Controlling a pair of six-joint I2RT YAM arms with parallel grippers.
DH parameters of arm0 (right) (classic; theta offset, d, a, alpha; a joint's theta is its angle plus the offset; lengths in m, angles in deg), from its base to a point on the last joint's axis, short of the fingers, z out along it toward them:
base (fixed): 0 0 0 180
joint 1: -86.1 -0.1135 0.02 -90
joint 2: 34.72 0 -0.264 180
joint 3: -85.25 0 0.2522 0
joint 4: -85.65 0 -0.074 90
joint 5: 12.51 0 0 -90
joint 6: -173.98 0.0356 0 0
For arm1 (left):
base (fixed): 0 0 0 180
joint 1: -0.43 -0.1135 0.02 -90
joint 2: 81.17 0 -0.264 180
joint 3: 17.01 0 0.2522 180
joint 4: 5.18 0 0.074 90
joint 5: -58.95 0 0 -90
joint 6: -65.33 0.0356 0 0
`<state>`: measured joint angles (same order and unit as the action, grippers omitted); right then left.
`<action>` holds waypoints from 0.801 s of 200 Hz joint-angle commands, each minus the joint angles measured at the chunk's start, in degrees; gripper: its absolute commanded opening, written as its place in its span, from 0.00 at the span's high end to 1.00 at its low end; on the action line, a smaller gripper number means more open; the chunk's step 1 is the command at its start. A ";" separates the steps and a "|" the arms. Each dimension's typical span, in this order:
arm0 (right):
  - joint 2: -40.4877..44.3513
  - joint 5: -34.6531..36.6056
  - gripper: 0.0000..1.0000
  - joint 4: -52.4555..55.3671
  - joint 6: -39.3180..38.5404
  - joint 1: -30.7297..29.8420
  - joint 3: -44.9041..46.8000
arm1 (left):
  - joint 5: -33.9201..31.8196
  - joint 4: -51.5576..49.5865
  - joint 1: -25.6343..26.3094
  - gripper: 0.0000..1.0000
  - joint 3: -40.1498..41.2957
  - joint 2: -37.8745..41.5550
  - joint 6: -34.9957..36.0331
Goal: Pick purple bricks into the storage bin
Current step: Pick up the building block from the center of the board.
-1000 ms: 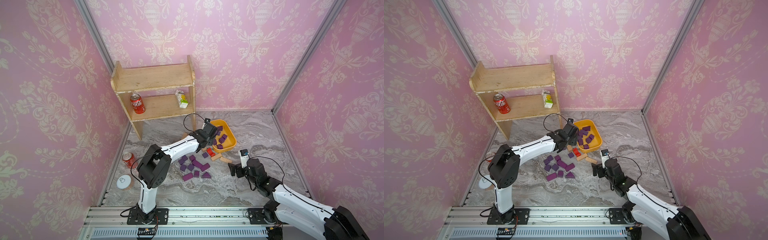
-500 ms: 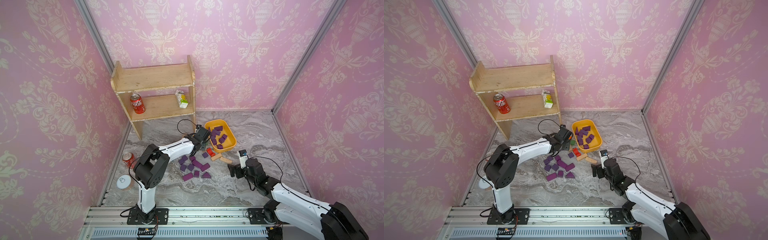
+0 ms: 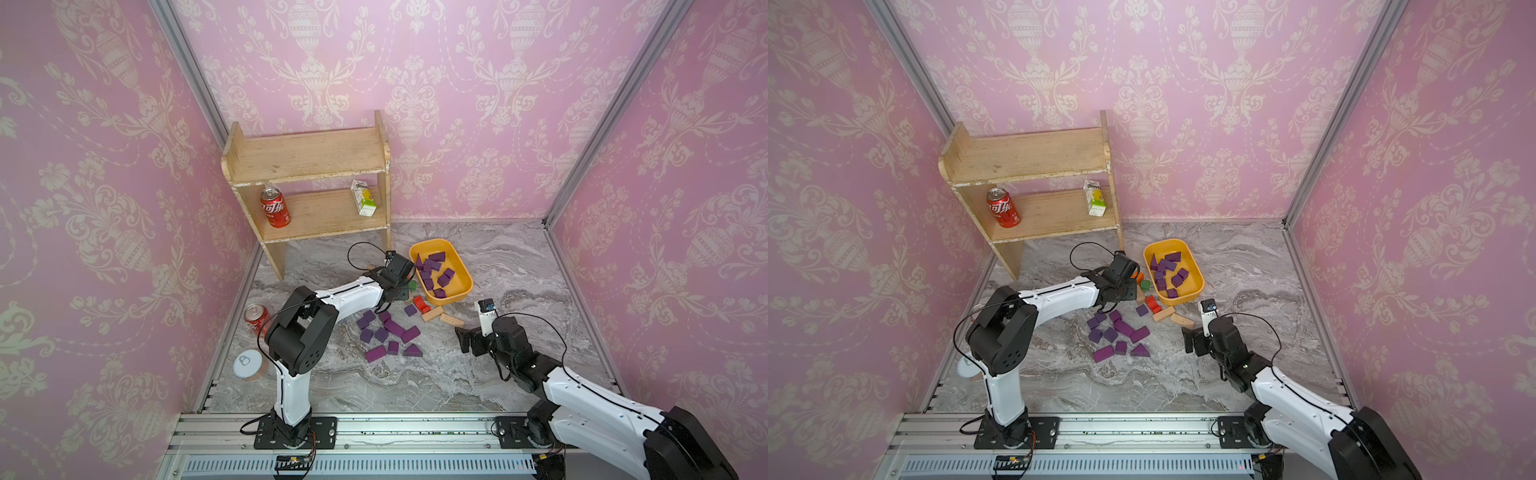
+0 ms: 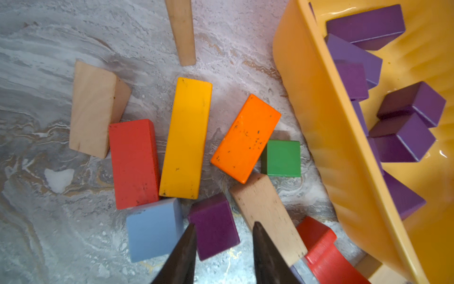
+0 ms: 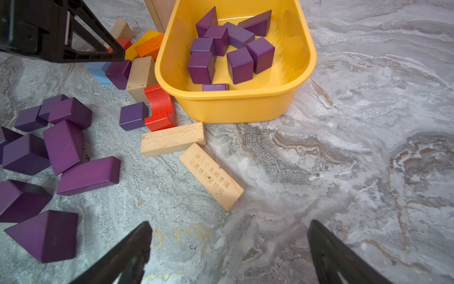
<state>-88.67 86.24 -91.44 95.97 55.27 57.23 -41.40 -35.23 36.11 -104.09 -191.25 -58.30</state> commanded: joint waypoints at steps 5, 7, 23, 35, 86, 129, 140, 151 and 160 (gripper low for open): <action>0.86 -0.35 0.00 -0.83 -0.47 0.41 0.70 | 0.51 -0.44 -0.67 0.61 0.03 -1.69 -0.47; 0.87 -0.37 0.00 -0.84 -0.47 0.44 0.70 | 0.40 -0.57 -0.63 0.61 -0.04 -1.75 -0.45; 0.80 -0.38 0.00 -0.72 -0.39 0.42 0.59 | -0.01 -1.77 -0.69 0.61 -0.79 -2.80 -0.17; 0.85 -0.32 0.00 -0.68 -0.39 0.42 0.55 | 0.06 -2.45 -0.70 0.61 -1.43 -3.70 -0.02; -0.60 -3.37 0.00 -0.84 -1.69 0.42 -0.15 | 0.30 -2.90 -1.32 0.62 -3.60 -6.85 0.24; -1.13 -3.88 0.00 -1.27 -1.79 0.35 -0.24 | -0.82 -2.91 -1.71 0.71 -4.55 -7.74 2.35; -1.31 -3.88 0.00 -1.12 -1.70 0.38 -0.33 | -0.50 -2.78 -1.76 0.76 -4.55 -7.79 2.99; -1.32 -3.75 0.00 -1.02 -1.70 0.42 -0.45 | -0.02 -3.18 -1.76 0.79 -4.48 -7.54 3.45; -1.15 -3.55 0.00 -0.93 -1.63 0.39 -0.40 | -0.01 -3.54 -1.76 0.81 -4.27 -6.92 3.63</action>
<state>-89.66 83.22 -91.92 95.29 55.36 57.23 -41.42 -36.52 34.71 -107.39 -197.65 -56.90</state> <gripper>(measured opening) 0.998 0.327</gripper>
